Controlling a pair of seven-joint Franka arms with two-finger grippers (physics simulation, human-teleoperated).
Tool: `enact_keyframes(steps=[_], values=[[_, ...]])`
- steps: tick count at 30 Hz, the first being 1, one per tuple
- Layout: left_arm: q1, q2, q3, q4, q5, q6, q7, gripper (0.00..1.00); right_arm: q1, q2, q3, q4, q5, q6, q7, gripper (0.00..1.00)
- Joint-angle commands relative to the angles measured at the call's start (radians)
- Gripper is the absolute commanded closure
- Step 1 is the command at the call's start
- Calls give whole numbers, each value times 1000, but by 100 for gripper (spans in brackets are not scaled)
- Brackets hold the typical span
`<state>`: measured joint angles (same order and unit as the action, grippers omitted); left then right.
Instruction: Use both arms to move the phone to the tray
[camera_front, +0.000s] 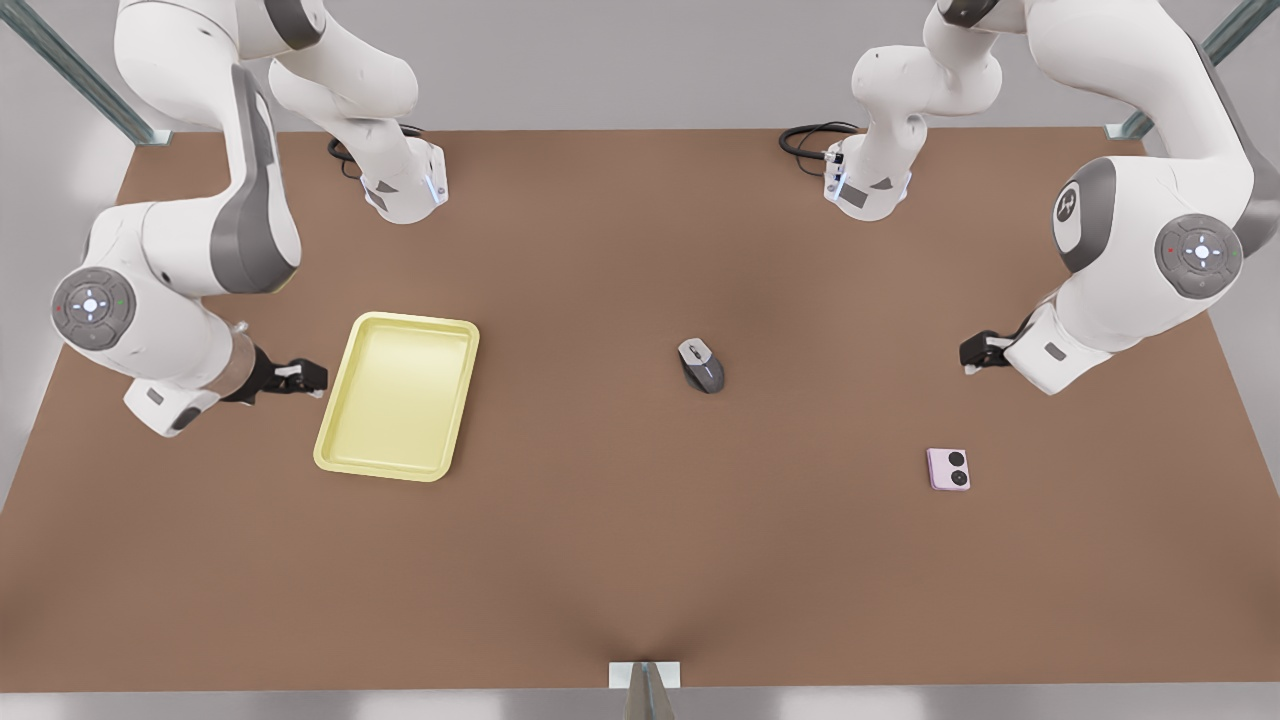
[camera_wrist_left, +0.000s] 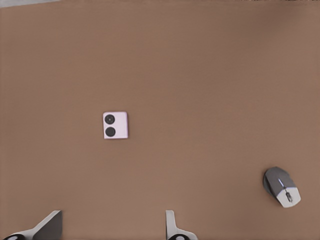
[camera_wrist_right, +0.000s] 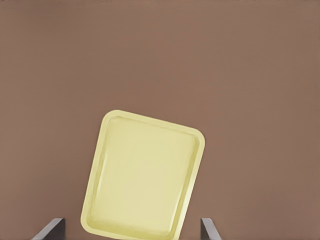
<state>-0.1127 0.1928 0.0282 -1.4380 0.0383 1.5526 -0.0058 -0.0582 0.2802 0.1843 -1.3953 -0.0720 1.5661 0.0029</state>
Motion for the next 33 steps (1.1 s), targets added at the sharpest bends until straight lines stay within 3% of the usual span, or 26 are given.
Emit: enact_keyframes(steps=[1, 4, 6, 11, 17, 33], values=[[1, 0, 1, -1, 2, 11, -25, 0, 3, 5, 0, -2, -2, 39, 42, 0], [62, 210, 30, 2, -9, 7, -25, 0, 0, 8, 0, -4, -2, 37, 42, 0], [126, 346, 32, -9, -49, 202, -13, 0, -6, 8, 0, -2, -2, 38, 42, 0], [127, 393, 30, -220, -35, 649, -13, 0, -9, 8, 0, 9, 0, 46, 39, 0], [128, 459, 30, -226, -34, 770, -13, 0, -11, 11, 0, 21, 0, 77, 40, 0], [148, 528, 29, -266, -34, 770, 125, 0, -64, -24, -8, 10, 15, 75, 40, 0]])
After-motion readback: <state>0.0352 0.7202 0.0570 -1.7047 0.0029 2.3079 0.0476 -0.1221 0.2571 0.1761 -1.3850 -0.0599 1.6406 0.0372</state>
